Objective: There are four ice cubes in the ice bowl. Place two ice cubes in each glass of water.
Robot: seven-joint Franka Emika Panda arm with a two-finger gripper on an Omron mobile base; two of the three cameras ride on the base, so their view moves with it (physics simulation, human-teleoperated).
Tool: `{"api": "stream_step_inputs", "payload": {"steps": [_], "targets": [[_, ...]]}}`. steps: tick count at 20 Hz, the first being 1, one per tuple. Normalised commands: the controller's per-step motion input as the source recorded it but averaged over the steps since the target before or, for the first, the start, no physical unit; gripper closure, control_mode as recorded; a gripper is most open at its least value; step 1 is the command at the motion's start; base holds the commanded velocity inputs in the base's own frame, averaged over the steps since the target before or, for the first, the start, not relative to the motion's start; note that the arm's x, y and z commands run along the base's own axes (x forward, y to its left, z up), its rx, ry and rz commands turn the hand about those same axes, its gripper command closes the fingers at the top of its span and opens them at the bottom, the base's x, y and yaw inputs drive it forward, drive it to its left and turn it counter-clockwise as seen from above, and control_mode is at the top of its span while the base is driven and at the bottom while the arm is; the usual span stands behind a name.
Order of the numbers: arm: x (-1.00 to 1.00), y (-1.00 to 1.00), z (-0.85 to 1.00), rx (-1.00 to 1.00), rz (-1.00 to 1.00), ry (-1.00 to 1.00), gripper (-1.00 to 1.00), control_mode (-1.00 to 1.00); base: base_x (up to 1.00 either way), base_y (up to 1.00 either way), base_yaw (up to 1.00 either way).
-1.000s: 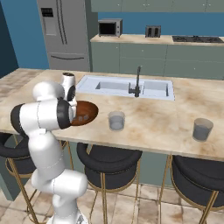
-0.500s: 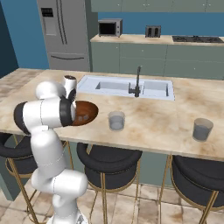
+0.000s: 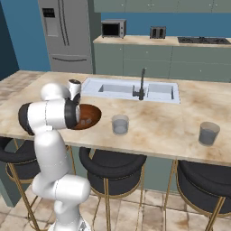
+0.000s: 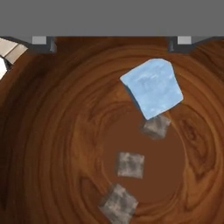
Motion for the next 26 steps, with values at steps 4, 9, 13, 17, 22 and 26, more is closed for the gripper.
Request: {"api": "stream_step_inputs", "payload": {"steps": [4,9,13,17,22,26], "targets": [[0.26,0.04,-0.18,0.03,-0.02,0.00,-1.00,-1.00,0.00,0.00,0.00],[0.16,0.02,-0.17,0.05,-0.01,0.00,-1.00,-1.00,0.00,0.00,0.00],[0.12,0.07,-0.10,0.05,0.00,0.00,-1.00,-1.00,0.00,0.00,0.00],[0.13,0.17,-0.02,0.04,0.00,0.00,-1.00,-1.00,0.00,0.00,0.00],[0.07,0.16,-0.10,0.03,0.00,0.01,-1.00,-1.00,0.00,0.00,0.00],[0.09,0.07,-0.15,0.01,0.00,0.02,-1.00,-1.00,0.00,0.00,0.00]]}}
